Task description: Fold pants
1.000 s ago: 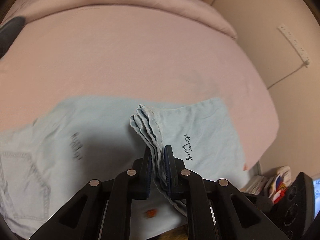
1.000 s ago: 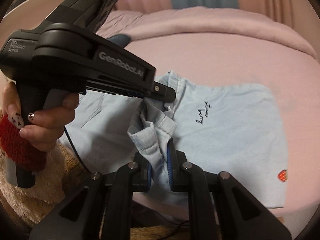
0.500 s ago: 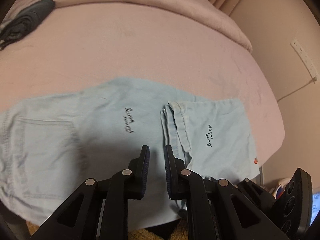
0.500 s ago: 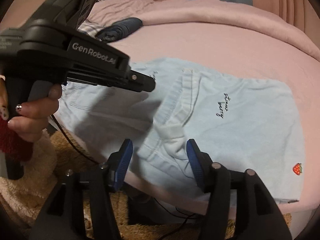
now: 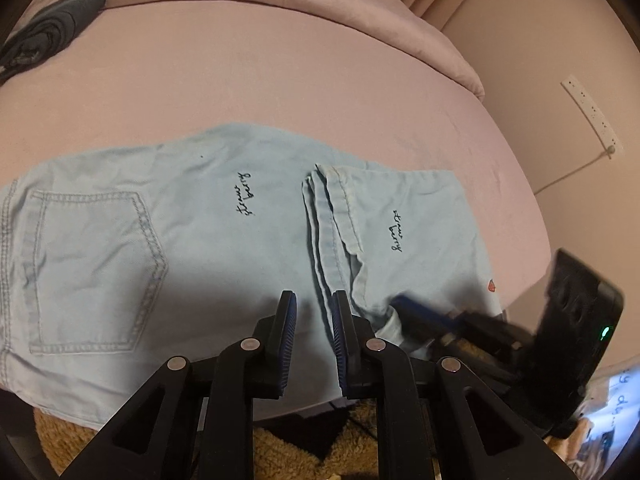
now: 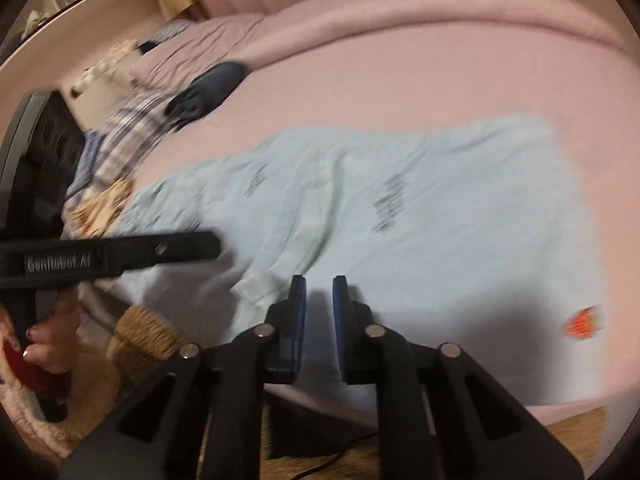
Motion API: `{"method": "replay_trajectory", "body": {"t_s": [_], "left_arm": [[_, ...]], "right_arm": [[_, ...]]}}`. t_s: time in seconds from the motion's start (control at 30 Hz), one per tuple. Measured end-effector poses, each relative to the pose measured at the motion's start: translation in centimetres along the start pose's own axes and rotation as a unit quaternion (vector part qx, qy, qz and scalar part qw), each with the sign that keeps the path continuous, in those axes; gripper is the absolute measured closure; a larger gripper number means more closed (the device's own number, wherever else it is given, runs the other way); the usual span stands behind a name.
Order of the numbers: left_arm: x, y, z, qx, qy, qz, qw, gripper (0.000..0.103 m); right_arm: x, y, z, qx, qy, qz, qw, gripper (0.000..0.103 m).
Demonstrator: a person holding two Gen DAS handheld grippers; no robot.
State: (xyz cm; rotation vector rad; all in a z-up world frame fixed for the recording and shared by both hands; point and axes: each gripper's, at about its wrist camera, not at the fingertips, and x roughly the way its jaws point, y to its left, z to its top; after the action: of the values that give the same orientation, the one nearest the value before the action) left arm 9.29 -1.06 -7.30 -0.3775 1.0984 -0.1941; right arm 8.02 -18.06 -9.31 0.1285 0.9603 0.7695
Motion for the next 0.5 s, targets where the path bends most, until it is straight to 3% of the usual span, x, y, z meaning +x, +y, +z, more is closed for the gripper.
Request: {"method": "replay_trajectory", "body": {"t_s": [0.07, 0.13, 0.27, 0.5], "left_arm": [[0.2, -0.1, 0.1, 0.001, 0.0, -0.001, 1.0, 0.089], [0.2, 0.1, 0.0, 0.0, 0.002, -0.002, 1.0, 0.089], [0.3, -0.3, -0.5, 0.009, 0.008, -0.004, 0.9999, 0.089], [2.3, -1.9, -0.7, 0.027, 0.036, -0.041, 0.9981, 0.089]], "right_arm": [[0.8, 1.7, -1.1, -0.028, 0.012, 0.01, 0.999, 0.092], [1.5, 3.0, -1.9, -0.058, 0.021, -0.022, 0.998, 0.091], [1.3, 2.5, -2.3, -0.043, 0.025, -0.009, 0.999, 0.091], [1.7, 2.4, -2.7, -0.026, 0.023, 0.006, 0.999, 0.091]]}}
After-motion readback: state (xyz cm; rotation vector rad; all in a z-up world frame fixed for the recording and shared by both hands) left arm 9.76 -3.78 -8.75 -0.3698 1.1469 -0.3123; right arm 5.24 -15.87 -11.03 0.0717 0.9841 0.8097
